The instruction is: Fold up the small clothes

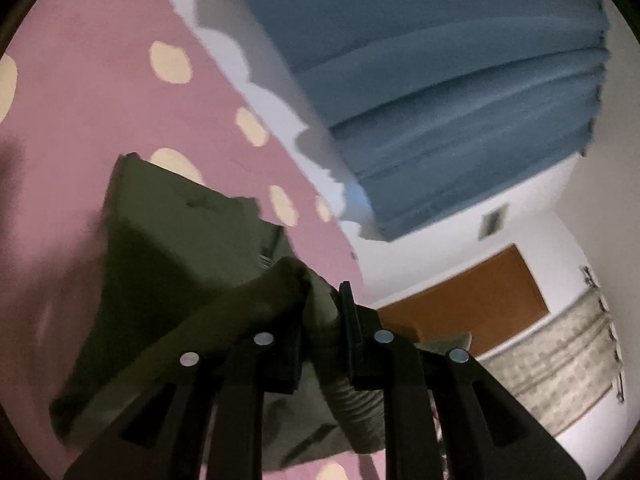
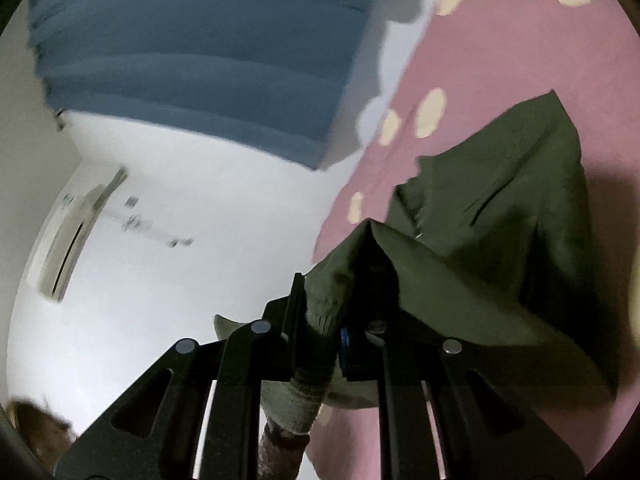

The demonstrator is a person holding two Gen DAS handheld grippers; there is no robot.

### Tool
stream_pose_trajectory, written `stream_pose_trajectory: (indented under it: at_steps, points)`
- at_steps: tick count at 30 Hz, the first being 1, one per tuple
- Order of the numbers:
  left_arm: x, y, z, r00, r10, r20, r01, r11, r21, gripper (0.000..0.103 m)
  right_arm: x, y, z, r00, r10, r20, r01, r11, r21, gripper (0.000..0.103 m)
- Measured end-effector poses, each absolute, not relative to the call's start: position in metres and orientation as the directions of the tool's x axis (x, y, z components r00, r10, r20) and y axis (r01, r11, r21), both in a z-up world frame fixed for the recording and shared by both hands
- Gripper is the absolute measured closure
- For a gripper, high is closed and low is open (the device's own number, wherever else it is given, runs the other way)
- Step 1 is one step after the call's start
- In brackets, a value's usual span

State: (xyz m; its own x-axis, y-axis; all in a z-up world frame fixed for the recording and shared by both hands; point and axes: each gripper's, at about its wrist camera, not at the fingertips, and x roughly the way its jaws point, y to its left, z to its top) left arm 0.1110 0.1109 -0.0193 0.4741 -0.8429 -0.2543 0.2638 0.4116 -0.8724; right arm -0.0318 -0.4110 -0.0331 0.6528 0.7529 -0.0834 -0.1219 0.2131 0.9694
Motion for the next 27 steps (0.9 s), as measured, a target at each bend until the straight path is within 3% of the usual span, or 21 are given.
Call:
stream_pose_trajectory:
  at_steps: [9,15,18,23,27]
  points:
    - [0.178,0.083,-0.075,0.424,-0.776,-0.467,0.142,0.567,-0.812,0.086,0.038,-0.418,-0.098,0.647,0.719,-0.256,0.108,0.246,0.963,0.088]
    - [0.193,0.084,-0.094,0.381,-0.776,-0.503,0.073,0.568,-0.82,0.082,0.055,-0.419,-0.125,0.629,0.722,-0.286,0.164,0.237,0.958,0.083]
    - [0.191,0.095,-0.092,0.37,-0.802,-0.469,0.064,0.526,-0.848,0.076,0.056,-0.421,-0.124,0.622,0.74,-0.257,0.132,0.224,0.966,0.074]
    - [0.173,0.113,-0.063,0.427,-0.777,-0.462,0.172,0.572,-0.802,0.065,0.035,-0.439,-0.108,0.664,0.712,-0.23,0.079,0.239,0.968,0.043]
    - [0.156,0.12,-0.031,0.492,-0.705,-0.51,0.328,0.693,-0.642,0.039,0.018,-0.451,-0.085,0.675,0.654,-0.342,0.052,0.42,0.906,0.036]
